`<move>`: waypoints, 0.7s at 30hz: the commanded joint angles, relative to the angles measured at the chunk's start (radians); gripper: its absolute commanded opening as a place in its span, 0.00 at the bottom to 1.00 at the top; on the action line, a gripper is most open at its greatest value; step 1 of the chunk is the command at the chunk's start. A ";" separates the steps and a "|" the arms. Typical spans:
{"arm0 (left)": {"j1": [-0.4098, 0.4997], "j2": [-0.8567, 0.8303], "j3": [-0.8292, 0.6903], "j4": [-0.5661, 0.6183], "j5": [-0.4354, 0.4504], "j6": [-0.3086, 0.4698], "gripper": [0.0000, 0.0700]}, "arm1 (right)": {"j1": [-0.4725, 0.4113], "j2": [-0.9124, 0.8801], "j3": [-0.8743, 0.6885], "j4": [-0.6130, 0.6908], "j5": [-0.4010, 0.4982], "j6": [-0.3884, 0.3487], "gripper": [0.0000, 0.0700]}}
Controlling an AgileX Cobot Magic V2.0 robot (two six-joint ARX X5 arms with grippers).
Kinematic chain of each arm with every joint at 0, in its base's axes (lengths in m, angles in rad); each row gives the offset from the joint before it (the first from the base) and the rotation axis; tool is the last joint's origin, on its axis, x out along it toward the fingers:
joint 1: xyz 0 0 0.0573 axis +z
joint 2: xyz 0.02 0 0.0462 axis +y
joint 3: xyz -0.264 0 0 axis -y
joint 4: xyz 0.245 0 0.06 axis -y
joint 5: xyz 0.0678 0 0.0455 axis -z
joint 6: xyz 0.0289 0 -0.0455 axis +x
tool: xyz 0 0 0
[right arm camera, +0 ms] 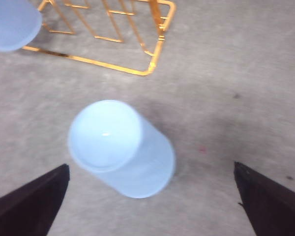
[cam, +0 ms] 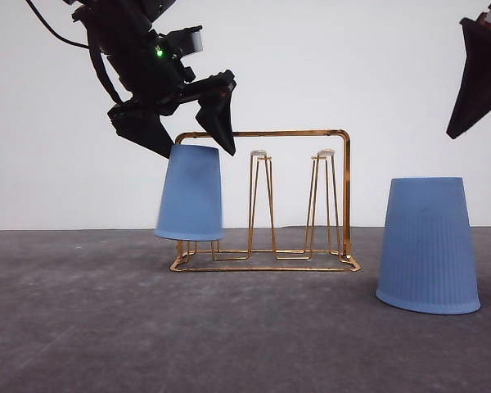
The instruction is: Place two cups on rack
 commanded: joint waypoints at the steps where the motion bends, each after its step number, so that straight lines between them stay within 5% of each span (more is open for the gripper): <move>1: -0.002 0.004 0.027 -0.004 -0.002 0.010 0.86 | 0.009 0.005 0.018 0.015 -0.033 -0.014 0.99; 12: 0.003 -0.142 0.132 -0.235 0.001 0.029 0.85 | 0.107 0.105 0.018 0.147 -0.021 0.007 1.00; 21: 0.098 -0.298 0.080 -0.419 0.001 0.055 0.85 | 0.137 0.295 0.018 0.256 0.037 0.008 1.00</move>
